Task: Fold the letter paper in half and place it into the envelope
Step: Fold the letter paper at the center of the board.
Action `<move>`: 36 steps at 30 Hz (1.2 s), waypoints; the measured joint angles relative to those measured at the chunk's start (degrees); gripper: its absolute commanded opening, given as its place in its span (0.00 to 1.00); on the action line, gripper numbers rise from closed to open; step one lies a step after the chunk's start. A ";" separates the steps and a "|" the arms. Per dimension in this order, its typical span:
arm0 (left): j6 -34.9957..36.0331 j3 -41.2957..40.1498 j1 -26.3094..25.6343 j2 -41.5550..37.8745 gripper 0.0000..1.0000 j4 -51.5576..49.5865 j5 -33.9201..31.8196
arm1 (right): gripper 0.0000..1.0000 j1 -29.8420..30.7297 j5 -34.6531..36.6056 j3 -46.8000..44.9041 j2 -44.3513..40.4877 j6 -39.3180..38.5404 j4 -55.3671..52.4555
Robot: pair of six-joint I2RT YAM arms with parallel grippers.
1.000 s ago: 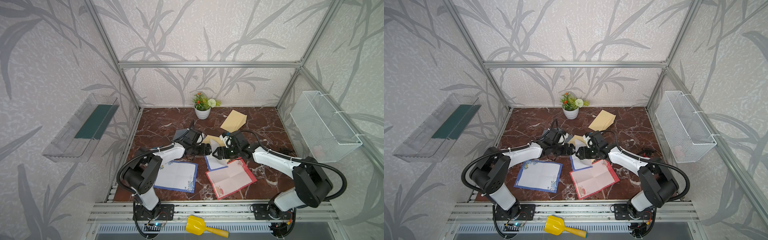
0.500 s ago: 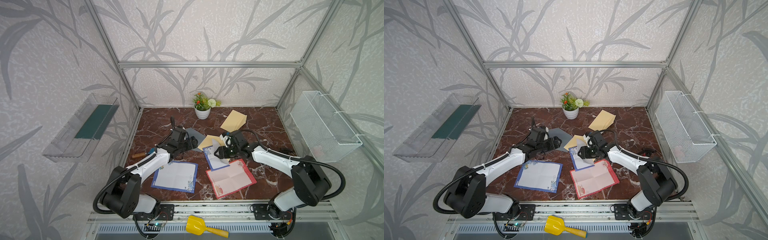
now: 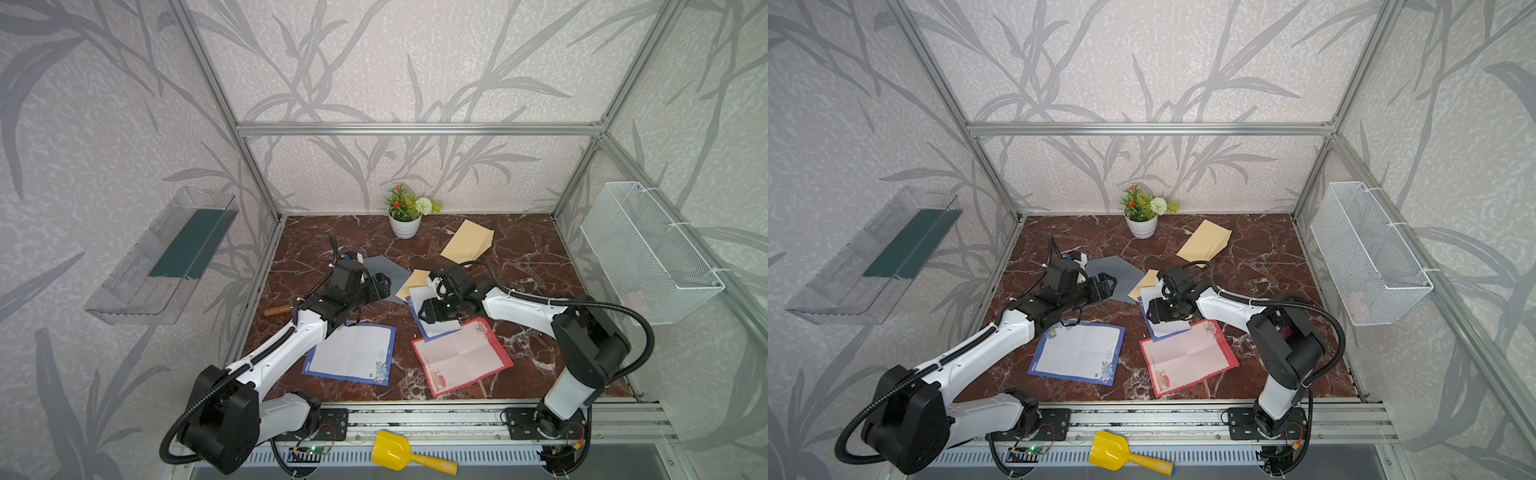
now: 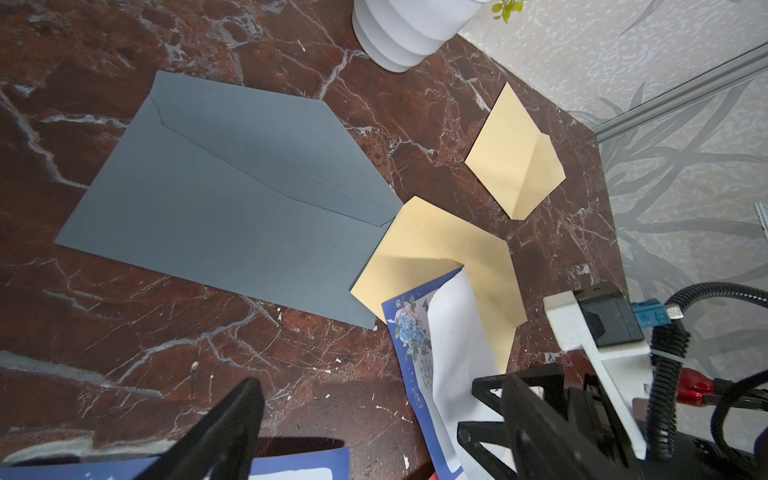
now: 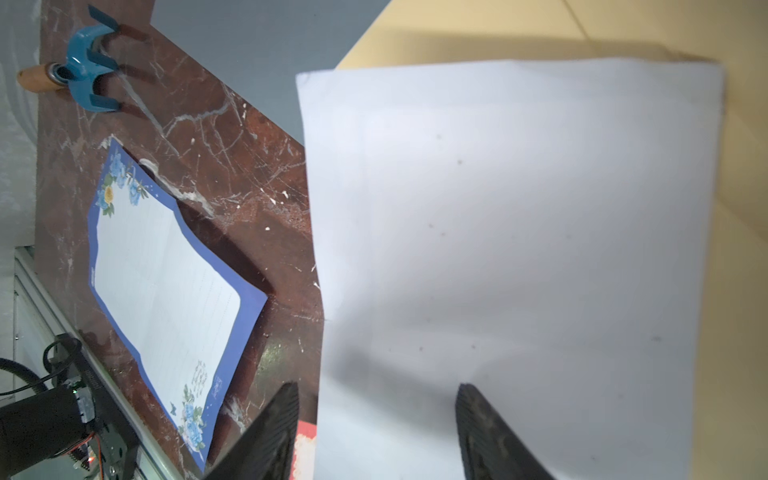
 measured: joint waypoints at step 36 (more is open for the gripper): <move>-0.63 4.85 -8.94 10.69 0.88 3.91 1.62 | 0.24 -3.65 2.16 -3.26 2.58 4.11 2.56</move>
